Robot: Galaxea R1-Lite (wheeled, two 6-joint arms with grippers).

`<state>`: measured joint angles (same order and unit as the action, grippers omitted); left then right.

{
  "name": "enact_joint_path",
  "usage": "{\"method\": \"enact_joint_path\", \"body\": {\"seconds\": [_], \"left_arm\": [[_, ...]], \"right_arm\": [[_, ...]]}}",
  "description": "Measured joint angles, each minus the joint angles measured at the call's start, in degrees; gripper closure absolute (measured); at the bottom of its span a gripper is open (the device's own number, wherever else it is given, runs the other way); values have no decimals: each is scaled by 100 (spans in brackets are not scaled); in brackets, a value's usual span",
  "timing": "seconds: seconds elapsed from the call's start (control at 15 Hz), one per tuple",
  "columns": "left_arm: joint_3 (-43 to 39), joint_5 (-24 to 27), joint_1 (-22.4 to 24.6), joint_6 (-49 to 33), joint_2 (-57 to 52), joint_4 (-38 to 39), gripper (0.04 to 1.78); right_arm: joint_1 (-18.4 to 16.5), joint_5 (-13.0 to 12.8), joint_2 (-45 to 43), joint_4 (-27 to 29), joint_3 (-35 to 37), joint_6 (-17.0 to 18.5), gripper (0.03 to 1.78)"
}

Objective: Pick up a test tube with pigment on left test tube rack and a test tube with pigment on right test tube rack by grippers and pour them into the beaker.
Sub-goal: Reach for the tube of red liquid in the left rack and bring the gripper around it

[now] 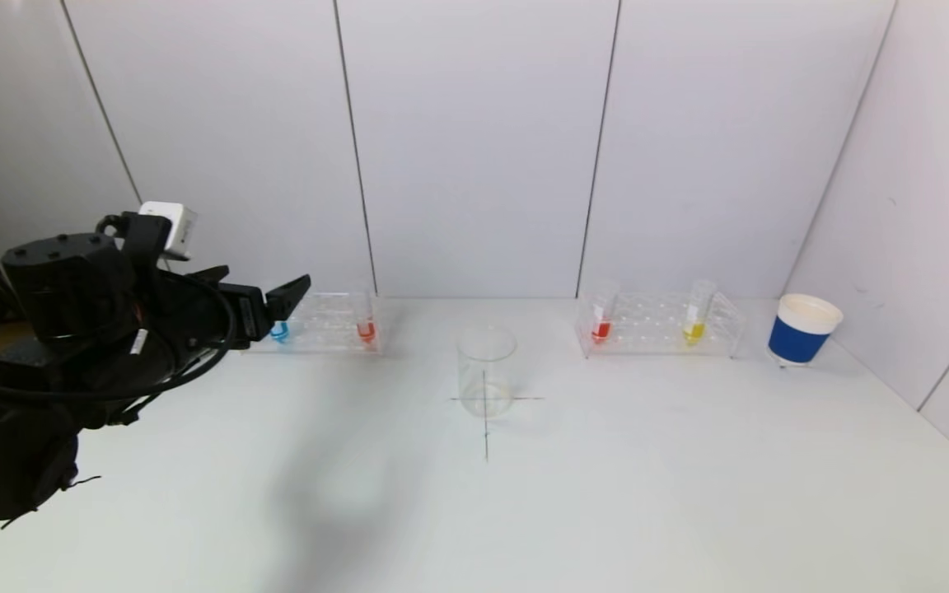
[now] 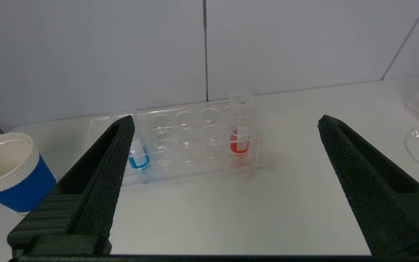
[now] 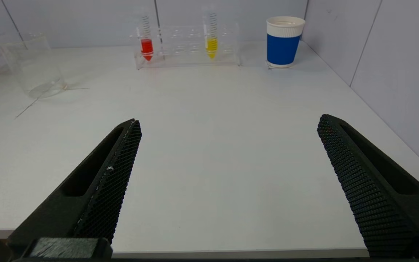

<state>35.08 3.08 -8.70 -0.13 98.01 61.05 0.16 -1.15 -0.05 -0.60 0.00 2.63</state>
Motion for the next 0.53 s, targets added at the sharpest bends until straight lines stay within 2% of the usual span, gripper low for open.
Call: {"method": "enact_joint_path", "body": {"seconds": [0.27, 0.53], "left_arm": [[30, -171, -236, 24, 981, 934, 6], [325, -630, -372, 34, 1858, 1609, 6]], "right_arm": [[0, 0, 0, 0, 0, 0, 5], [0, 0, 0, 0, 0, 0, 5]]}}
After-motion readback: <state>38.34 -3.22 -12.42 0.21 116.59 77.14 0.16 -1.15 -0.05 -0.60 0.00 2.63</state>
